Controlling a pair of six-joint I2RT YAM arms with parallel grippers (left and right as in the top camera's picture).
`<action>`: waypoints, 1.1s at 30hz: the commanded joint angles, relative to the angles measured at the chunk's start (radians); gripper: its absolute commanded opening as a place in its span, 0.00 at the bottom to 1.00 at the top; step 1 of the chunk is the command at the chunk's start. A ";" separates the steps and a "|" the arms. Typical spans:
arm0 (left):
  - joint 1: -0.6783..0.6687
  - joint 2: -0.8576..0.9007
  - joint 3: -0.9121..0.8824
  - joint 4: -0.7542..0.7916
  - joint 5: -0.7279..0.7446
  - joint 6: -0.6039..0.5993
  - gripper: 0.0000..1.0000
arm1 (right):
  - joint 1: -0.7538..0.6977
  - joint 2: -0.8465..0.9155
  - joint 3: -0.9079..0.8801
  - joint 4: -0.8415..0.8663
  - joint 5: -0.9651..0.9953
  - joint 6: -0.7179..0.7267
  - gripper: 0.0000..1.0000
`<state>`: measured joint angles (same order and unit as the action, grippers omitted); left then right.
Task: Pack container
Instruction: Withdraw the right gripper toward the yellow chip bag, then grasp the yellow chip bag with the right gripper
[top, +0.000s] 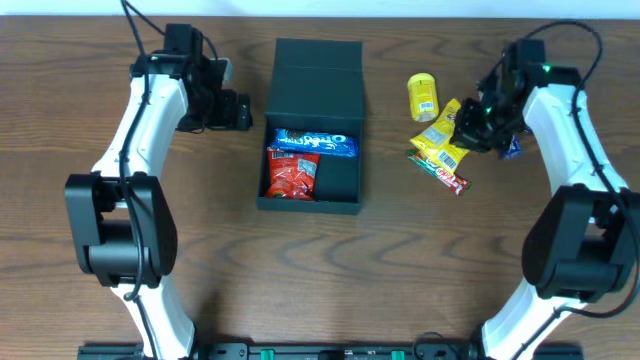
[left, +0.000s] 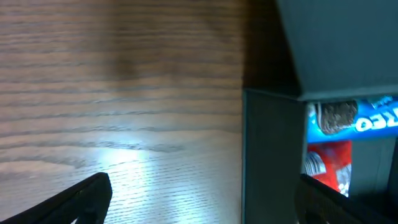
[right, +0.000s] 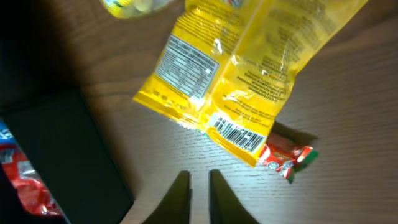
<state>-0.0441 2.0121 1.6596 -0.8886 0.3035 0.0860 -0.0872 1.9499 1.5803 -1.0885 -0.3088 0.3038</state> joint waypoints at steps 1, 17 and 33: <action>-0.011 -0.052 -0.002 -0.018 0.016 0.075 0.94 | -0.039 0.006 -0.061 0.033 -0.050 0.016 0.27; -0.027 -0.182 0.043 0.039 0.000 0.094 0.97 | -0.154 0.007 -0.335 0.362 -0.188 0.203 0.82; -0.027 -0.182 0.043 0.051 -0.008 0.094 0.98 | -0.147 0.059 -0.502 0.749 -0.328 0.384 0.54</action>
<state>-0.0692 1.8347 1.6875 -0.8368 0.3077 0.1623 -0.2409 1.9583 1.1023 -0.3416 -0.6395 0.6533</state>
